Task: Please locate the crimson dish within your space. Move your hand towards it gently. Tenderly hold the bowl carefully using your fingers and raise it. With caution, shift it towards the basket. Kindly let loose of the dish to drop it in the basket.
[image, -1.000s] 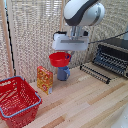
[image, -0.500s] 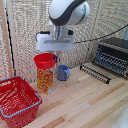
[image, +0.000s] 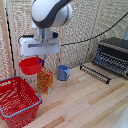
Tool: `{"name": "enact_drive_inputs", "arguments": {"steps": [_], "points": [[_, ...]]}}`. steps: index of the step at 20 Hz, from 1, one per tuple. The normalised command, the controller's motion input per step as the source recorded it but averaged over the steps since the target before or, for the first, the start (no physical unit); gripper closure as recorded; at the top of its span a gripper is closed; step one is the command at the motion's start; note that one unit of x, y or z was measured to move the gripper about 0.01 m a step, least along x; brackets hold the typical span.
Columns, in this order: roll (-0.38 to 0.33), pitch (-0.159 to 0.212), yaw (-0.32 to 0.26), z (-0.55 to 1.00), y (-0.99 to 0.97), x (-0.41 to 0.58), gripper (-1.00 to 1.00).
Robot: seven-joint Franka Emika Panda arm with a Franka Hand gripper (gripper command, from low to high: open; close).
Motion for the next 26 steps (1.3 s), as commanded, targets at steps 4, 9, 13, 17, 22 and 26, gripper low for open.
{"name": "enact_drive_inputs", "arguments": {"steps": [4,9,13,17,22,26], "points": [[-0.118,0.111,0.000,-0.33,0.73,0.451,1.00],[-0.124,0.058,0.000,-0.33,0.71,0.467,1.00],[-0.054,-0.001,0.002,0.05,0.37,0.317,-1.00],[0.000,0.005,0.032,0.81,-0.19,0.200,-1.00],[-0.037,-0.084,0.062,0.86,-0.29,0.243,-1.00],[-0.094,-0.232,0.059,0.44,-0.26,0.457,-1.00]]}}
